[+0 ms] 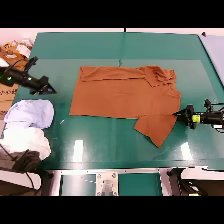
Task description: Fold the shirts.
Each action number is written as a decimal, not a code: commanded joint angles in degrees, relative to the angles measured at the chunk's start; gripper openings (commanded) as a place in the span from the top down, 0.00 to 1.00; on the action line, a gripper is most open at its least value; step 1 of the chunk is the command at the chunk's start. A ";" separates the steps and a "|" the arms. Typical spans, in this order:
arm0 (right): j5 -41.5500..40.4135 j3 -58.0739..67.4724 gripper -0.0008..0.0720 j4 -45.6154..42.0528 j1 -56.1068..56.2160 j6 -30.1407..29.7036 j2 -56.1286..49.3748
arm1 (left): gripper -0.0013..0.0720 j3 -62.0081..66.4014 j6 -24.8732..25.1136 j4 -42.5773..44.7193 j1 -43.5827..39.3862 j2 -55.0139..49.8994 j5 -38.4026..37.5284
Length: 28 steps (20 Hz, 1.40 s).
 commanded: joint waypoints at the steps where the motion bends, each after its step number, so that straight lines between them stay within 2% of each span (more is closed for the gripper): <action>1: -0.94 -0.15 0.88 4.61 -0.07 -4.61 -1.79 | 0.88 -5.49 0.70 0.92 3.13 3.34 1.57; 2: -0.42 0.66 0.97 4.48 -0.31 -4.66 -1.79 | 0.50 -5.64 0.59 0.94 2.69 3.19 1.77; 3: 0.02 1.55 0.97 4.13 -0.55 -4.63 -1.73 | 0.32 -6.54 0.35 0.79 1.90 3.21 2.86; 8: 0.94 4.22 0.97 4.02 -0.68 -4.63 -1.70 | 0.33 -20.37 -1.31 0.15 -6.69 3.10 14.56; 11: 0.94 4.22 0.97 4.04 -0.59 -4.66 -1.70 | 0.33 -26.32 -1.22 -4.07 -10.56 2.36 23.08; 13: 0.87 4.22 0.97 4.13 -0.59 -4.66 -1.75 | 0.33 -26.88 0.52 -8.61 -13.42 0.76 24.48; 15: 0.90 4.22 0.97 4.20 -0.59 -4.66 -1.75 | 0.33 -26.86 1.86 -9.20 -16.48 -0.81 21.84; 16: 0.92 4.22 0.97 4.20 -0.59 -4.63 -1.75 | 0.48 -26.82 2.21 -8.94 -17.25 -0.85 21.05; 17: 0.94 4.22 0.97 4.28 -0.57 -4.52 -1.75 | 0.81 -26.36 2.25 -8.90 -17.31 -0.83 20.37; 18: 0.94 4.22 0.97 4.44 -0.48 -4.42 -1.75 | 0.91 -25.53 2.25 -8.48 -16.90 -0.81 19.98; 20: 0.94 4.22 0.97 4.63 -0.46 -4.17 -1.75 | 0.95 -23.04 2.21 -8.24 -15.32 -0.76 18.14; 24: 2.12 5.51 0.97 6.80 -0.07 -3.98 1.66 | 0.96 -16.15 0.74 -6.03 -12.44 2.97 15.02; 28: 3.72 15.47 0.97 12.61 1.73 -2.99 17.40 | 0.96 -2.69 -1.40 -2.99 -12.28 15.08 13.53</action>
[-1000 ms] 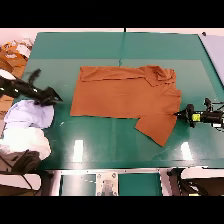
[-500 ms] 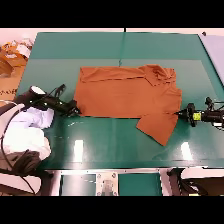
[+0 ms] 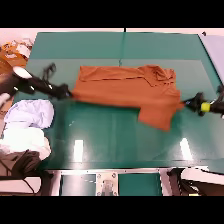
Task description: Fold the shirts.
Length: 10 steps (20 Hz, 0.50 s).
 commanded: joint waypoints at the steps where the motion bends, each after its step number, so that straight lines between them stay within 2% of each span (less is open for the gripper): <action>1: 0.92 9.86 0.97 5.62 1.20 0.96 14.01 | 0.96 12.57 -1.44 1.07 0.48 10.49 -1.64; 5: -2.75 27.45 0.97 6.67 0.76 4.63 32.04 | 0.95 32.41 -1.27 0.83 0.48 23.17 -0.11; 8: -12.26 37.29 0.97 6.34 -0.76 7.54 42.03 | 0.95 44.83 -0.17 1.18 0.48 31.43 2.25; 10: -19.50 41.57 0.97 5.42 -1.79 7.65 46.80 | 0.95 48.63 -0.17 1.53 0.48 35.95 3.13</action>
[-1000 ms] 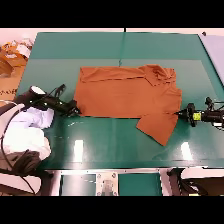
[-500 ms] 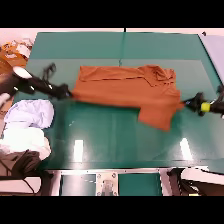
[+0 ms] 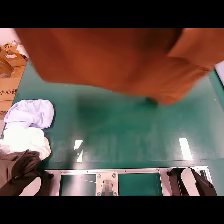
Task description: Fold the shirts.
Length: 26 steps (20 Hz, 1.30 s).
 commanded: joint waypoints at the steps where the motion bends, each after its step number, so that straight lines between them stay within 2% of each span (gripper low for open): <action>1: -12.28 9.68 0.97 -2.45 -1.25 1.79 9.99 | 0.95 8.66 0.57 0.76 0.00 9.44 2.58; 5: -12.66 12.70 0.97 -7.23 -1.25 2.45 11.32 | 0.95 8.46 -2.05 7.34 0.00 12.31 0.70; 7: -10.80 9.64 0.97 -8.13 -1.25 2.64 10.51 | 0.95 5.77 -3.56 9.81 0.00 11.15 -0.28; 9: -8.92 3.28 0.97 -7.72 -1.25 3.02 9.16 | 0.95 0.11 -3.50 8.39 0.00 8.94 -0.02; 12: -8.55 -11.04 0.97 -4.66 -0.98 1.62 5.88 | 0.95 -9.79 -0.17 1.90 0.00 3.06 0.35; 14: -8.79 -20.37 0.97 -1.86 1.62 -3.13 1.70 | 0.95 -17.05 6.38 -5.18 -0.02 -2.84 0.85; 16: -12.17 -28.35 0.97 -1.33 6.64 -7.39 -4.72 | 0.95 -22.45 10.40 -9.62 -0.02 -10.19 1.53; 19: -18.75 -32.89 0.97 -1.29 13.64 -12.11 -18.80 | 0.95 -27.74 12.24 -10.36 -0.50 -22.34 4.42; 23: -19.93 -25.92 0.97 1.05 17.20 -14.19 -41.66 | 0.95 -28.44 13.42 -10.60 -3.96 -37.99 12.28; 26: -16.13 -15.37 0.97 4.35 17.57 -14.16 -54.77 | 0.95 -28.41 12.87 -13.07 -5.64 -44.33 22.16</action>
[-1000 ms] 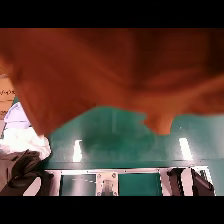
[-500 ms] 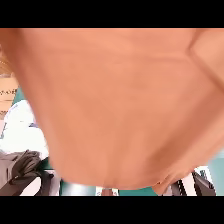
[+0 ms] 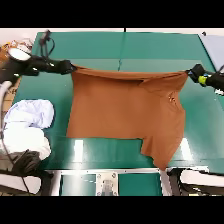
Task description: Fold the shirts.
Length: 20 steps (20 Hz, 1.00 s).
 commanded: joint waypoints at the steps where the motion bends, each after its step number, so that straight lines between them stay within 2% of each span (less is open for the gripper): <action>1: 3.56 10.88 0.97 4.15 1.38 -0.98 -15.87 | 0.95 -0.63 0.46 -4.59 -1.51 -7.74 12.28; 3: 5.35 18.43 0.97 4.35 1.40 2.03 -20.76 | 0.95 -0.11 0.85 -8.81 -1.46 -7.85 19.08; 5: 5.77 24.92 0.97 4.37 1.57 4.09 -23.89 | 0.95 3.02 3.67 -10.34 -1.49 -7.85 21.03; 10: 5.70 35.30 0.97 5.16 2.36 4.72 -26.40 | 0.95 11.41 5.01 -10.29 -1.46 -7.85 22.03; 15: 7.87 35.76 0.97 2.29 2.80 5.62 -27.32 | 0.95 11.54 4.94 -9.16 -1.46 -9.66 17.73; 17: 10.47 34.56 0.97 -4.24 2.27 8.24 -27.34 | 0.95 11.43 2.43 -4.96 -1.46 -11.37 13.64; 20: 17.90 32.54 0.97 -16.72 0.22 13.90 -27.28 | 0.95 11.37 -5.60 7.61 -1.46 -14.16 6.71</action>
